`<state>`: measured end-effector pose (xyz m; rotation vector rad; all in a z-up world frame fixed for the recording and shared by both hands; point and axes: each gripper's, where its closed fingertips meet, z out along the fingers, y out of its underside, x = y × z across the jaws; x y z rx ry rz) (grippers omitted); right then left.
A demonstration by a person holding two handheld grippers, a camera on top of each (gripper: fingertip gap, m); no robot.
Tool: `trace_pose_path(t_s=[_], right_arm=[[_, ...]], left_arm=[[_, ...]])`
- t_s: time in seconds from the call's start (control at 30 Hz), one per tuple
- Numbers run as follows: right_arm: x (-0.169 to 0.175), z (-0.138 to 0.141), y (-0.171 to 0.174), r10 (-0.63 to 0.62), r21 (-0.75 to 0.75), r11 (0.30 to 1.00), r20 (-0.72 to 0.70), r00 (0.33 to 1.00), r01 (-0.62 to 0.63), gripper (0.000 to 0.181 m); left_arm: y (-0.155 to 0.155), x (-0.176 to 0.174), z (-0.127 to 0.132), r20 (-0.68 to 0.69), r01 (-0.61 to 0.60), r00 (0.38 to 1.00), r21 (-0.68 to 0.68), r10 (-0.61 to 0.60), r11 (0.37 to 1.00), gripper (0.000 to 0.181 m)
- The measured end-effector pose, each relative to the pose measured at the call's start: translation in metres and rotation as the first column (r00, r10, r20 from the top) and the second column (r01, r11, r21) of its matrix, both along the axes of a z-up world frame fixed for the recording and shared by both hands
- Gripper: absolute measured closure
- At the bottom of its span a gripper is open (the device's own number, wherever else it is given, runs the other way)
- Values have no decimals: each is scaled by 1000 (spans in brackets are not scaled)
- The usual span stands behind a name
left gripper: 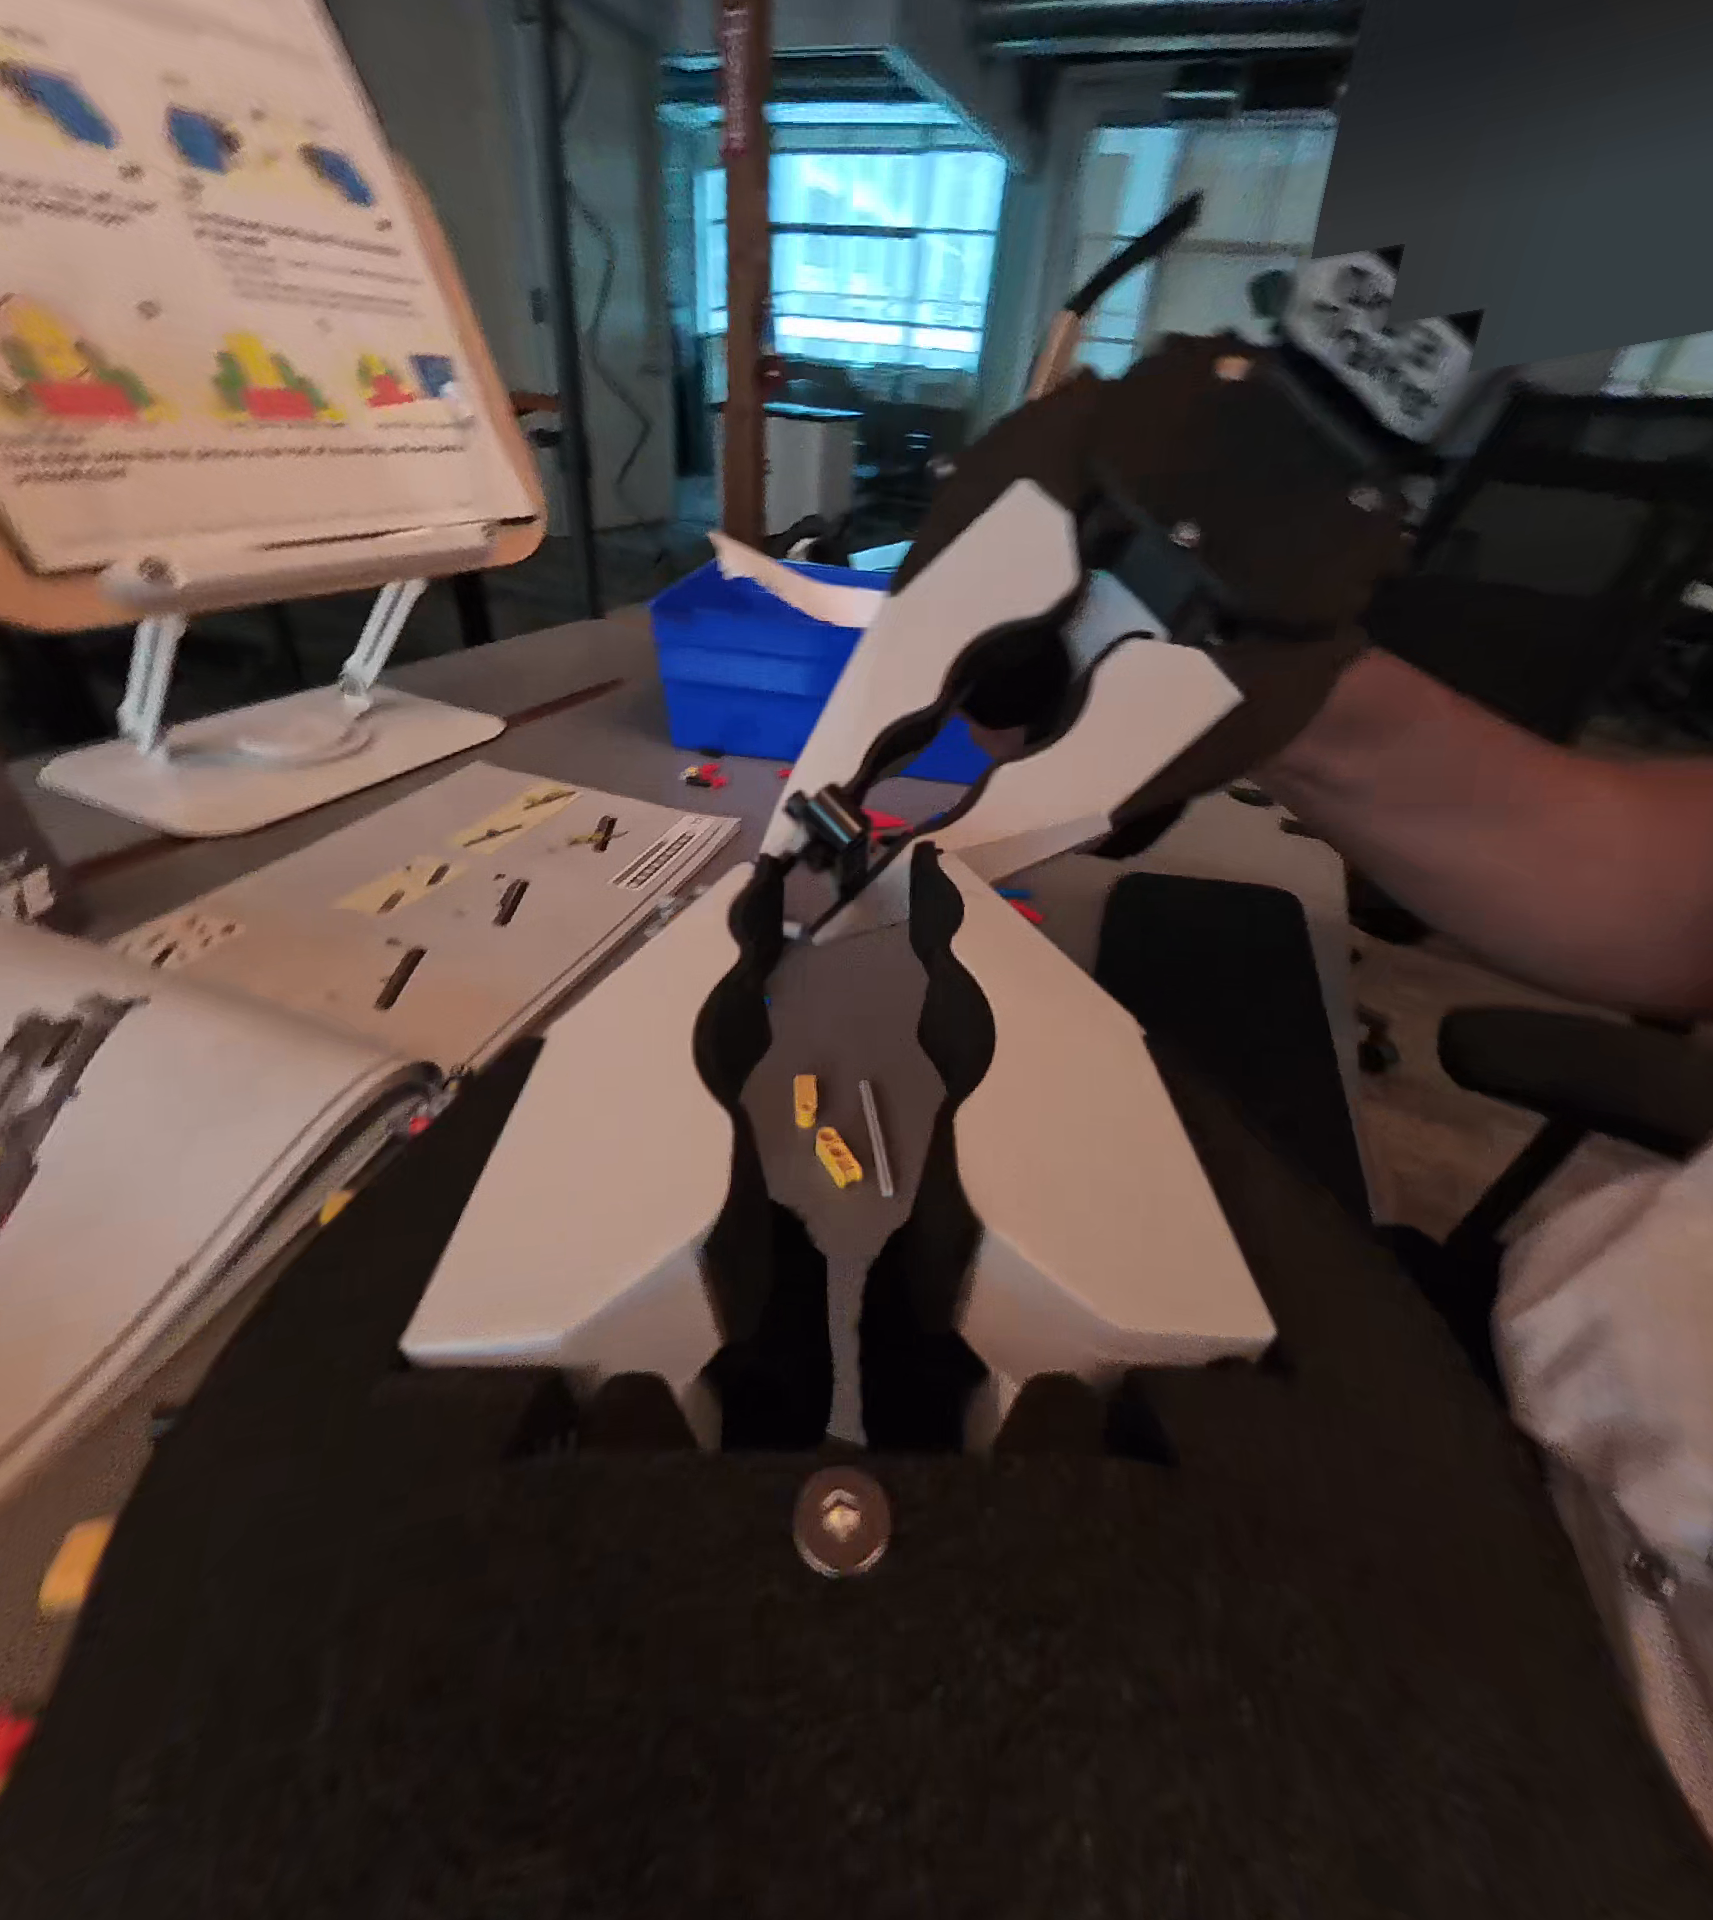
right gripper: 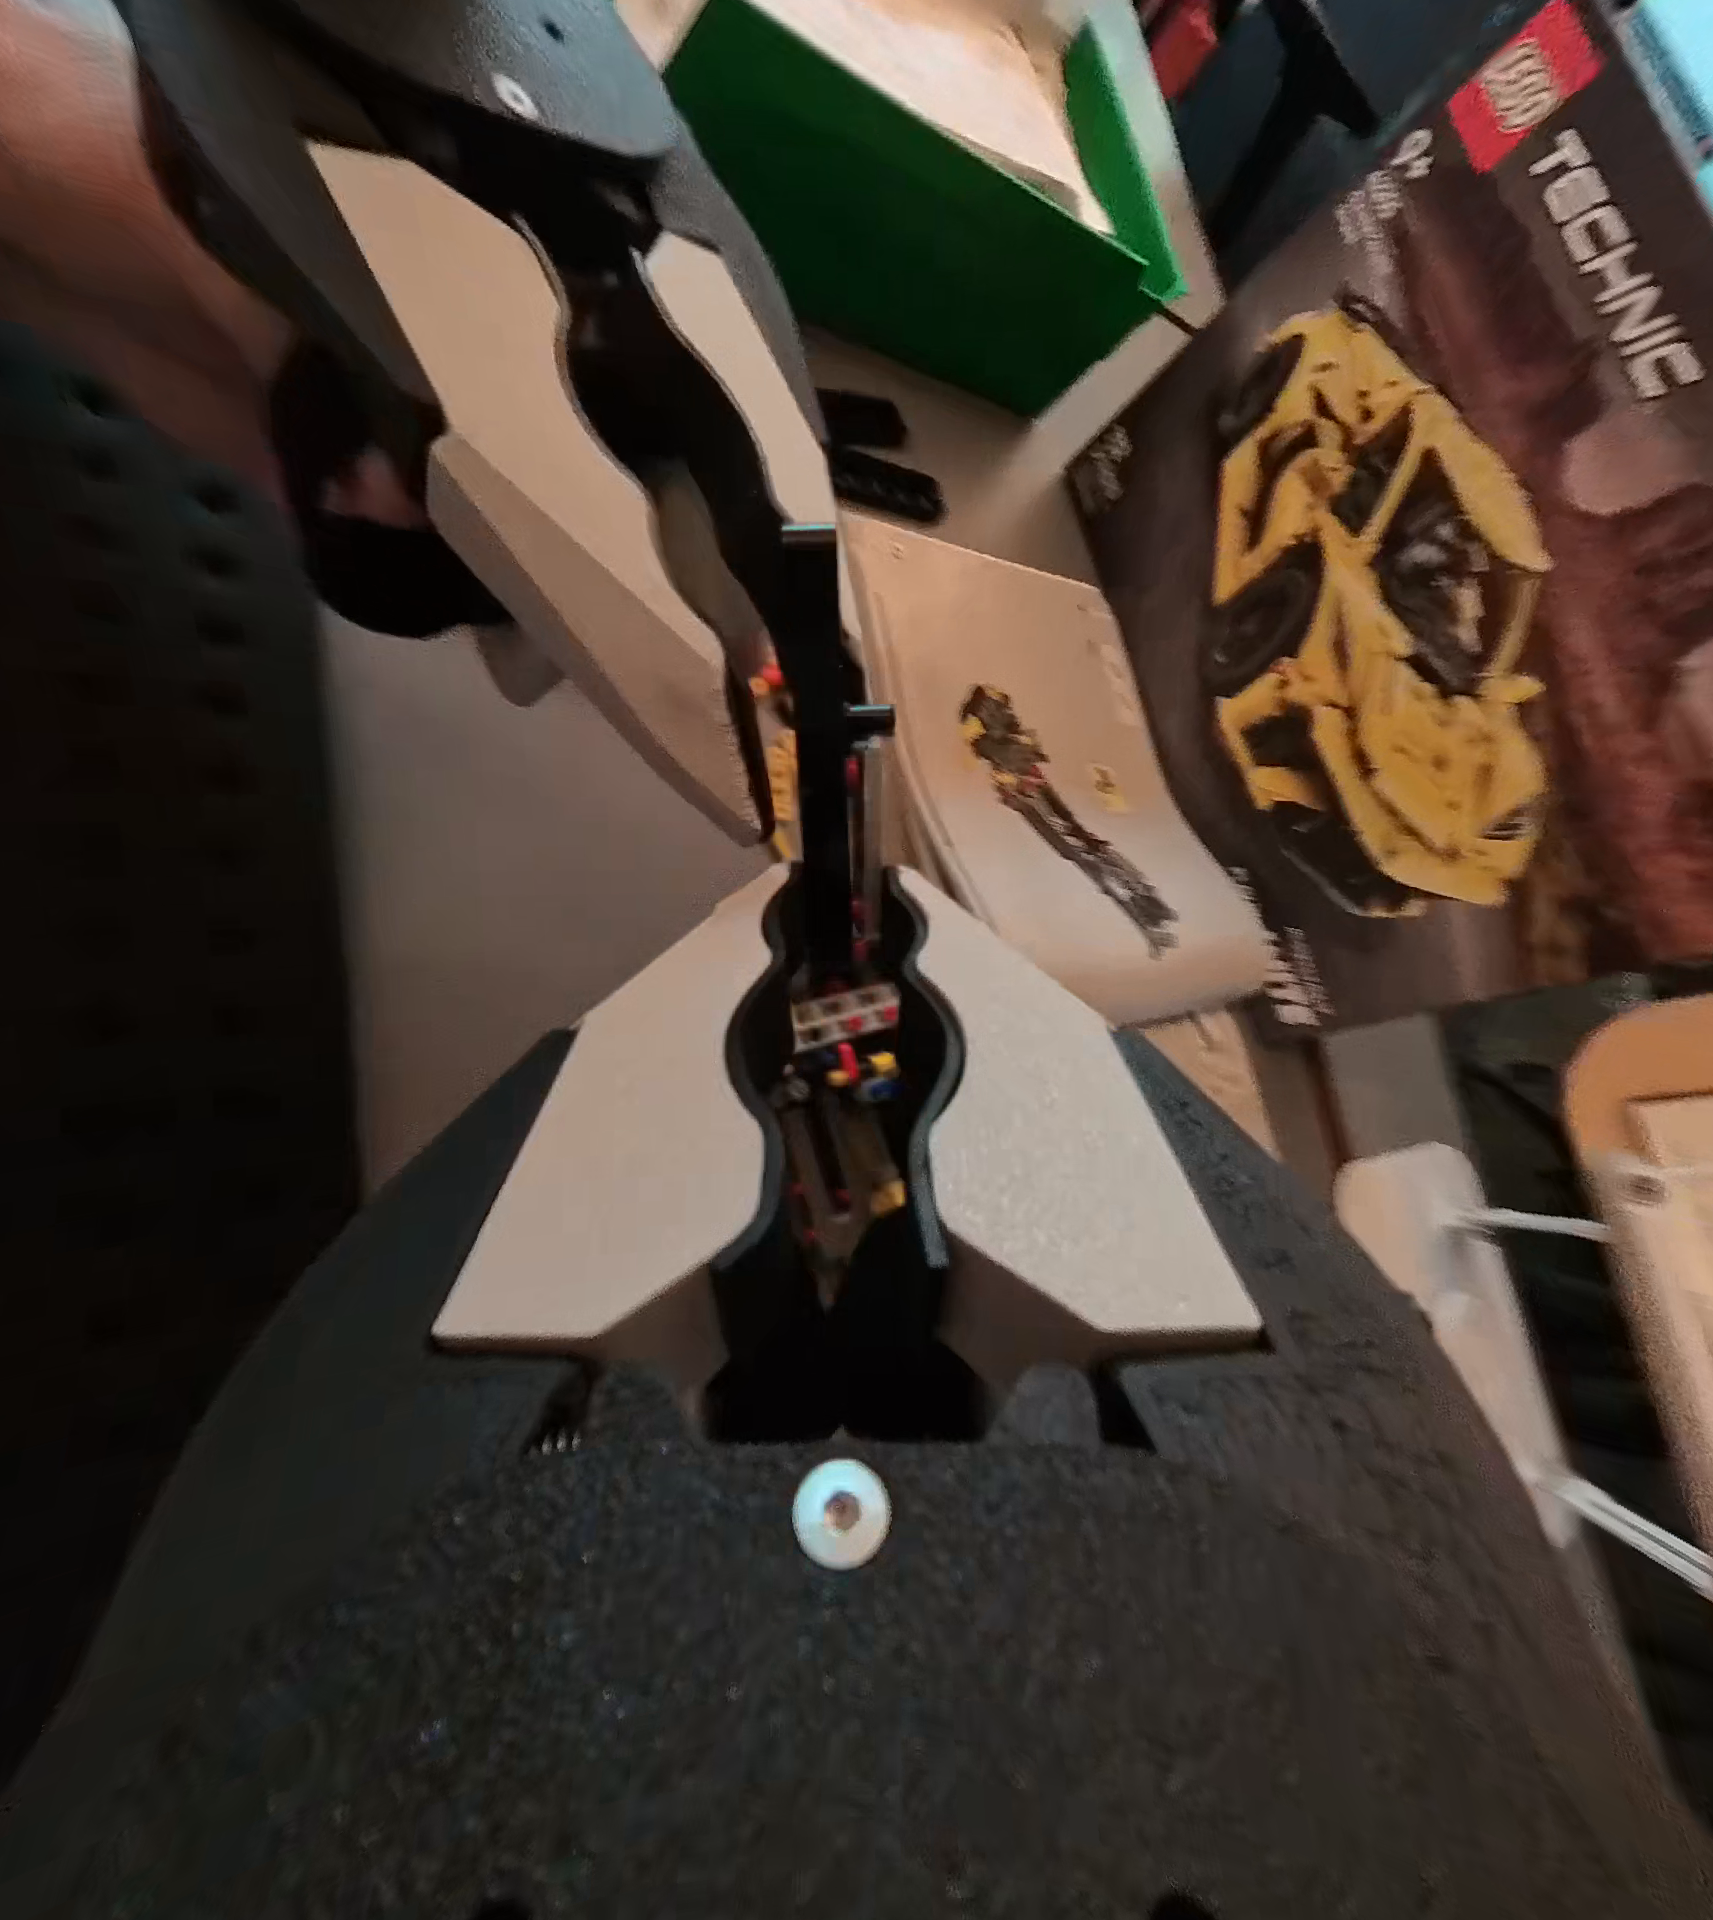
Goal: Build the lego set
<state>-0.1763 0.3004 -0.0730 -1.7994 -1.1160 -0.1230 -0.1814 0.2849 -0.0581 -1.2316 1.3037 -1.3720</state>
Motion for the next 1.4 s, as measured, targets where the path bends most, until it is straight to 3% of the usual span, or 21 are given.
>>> trace_pose_path(t_s=[0.17,0.3,0.5,0.83,1.4], right_arm=[[6,0,3,-71,156,987,174,982,44,169],[9,-2,4,-111,209,976,263,958,56,169],[12,-1,4,-124,212,976,310,943,58,169],[16,-6,12,-182,313,949,486,855,24,168],[13,8,12,-221,385,923,521,825,4,170]], left_arm=[[4,-1,-8,-30,-55,998,-156,51,986,153],[6,0,-7,-31,-32,999,-254,25,967,173],[5,2,-6,-29,-57,998,-202,53,978,175],[16,2,-13,-81,-125,991,-202,111,971,175],[14,-2,-1,-58,-167,985,-70,163,984,175]])
